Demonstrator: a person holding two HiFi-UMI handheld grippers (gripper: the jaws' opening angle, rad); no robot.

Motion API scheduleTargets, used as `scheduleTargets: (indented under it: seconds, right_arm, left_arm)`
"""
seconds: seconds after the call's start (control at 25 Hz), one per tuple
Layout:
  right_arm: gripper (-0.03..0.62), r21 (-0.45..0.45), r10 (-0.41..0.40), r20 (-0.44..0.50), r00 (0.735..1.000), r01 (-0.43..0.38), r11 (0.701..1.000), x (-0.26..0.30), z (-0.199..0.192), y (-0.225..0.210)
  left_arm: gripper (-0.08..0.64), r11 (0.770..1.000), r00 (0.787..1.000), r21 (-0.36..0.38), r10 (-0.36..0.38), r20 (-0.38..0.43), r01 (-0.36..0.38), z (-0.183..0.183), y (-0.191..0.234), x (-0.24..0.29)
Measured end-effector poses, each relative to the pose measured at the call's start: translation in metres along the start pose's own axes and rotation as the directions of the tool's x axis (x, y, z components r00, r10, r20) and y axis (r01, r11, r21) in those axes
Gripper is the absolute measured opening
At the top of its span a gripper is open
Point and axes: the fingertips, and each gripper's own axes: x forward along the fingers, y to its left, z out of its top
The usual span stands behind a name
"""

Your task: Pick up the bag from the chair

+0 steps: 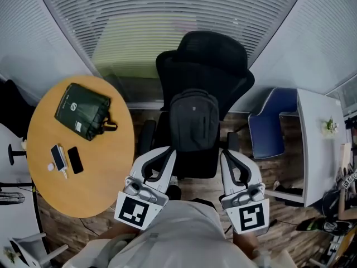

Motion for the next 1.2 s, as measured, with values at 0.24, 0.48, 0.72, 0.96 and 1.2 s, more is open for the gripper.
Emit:
scheduleTargets:
  seconds: [0.24,0.48,0.72,0.96,1.2]
  right_arm:
    - [0.003,0.012,-0.002,-0.002,1.000,0.002,1.000,0.019,-0.002,-0.010]
    - [0.003,0.014,-0.001,-0.011,1.000,0.001,1.000,0.026,-0.008,-0.027]
    - [0.003,0.018,0.018,-0.003,1.000,-0.018,1.000,0.025,-0.010,-0.049]
    - [0.003,0.017,0.029,-0.002,1.000,-0.029,0.999,0.022,-0.013,-0.063]
    - [0.005,0.029,0.034,-0.018,0.999,-0.033,0.999,0.030,-0.024,-0.071]
  left_arm:
    - [0.005,1.000,1.000,0.000,-0.006,-0.011,0.006,-0.003,0.014,0.018]
    - [0.005,1.000,1.000,0.000,-0.004,-0.022,0.004,-0.005,0.015,0.036]
    - [0.005,1.000,1.000,0.017,0.023,-0.020,-0.022,-0.002,0.008,0.056]
    - [0.005,0.999,0.999,0.023,0.040,-0.017,-0.040,0.000,0.001,0.067]
    - [0.006,0.998,0.998,0.029,0.052,-0.044,-0.051,-0.012,0.007,0.073]
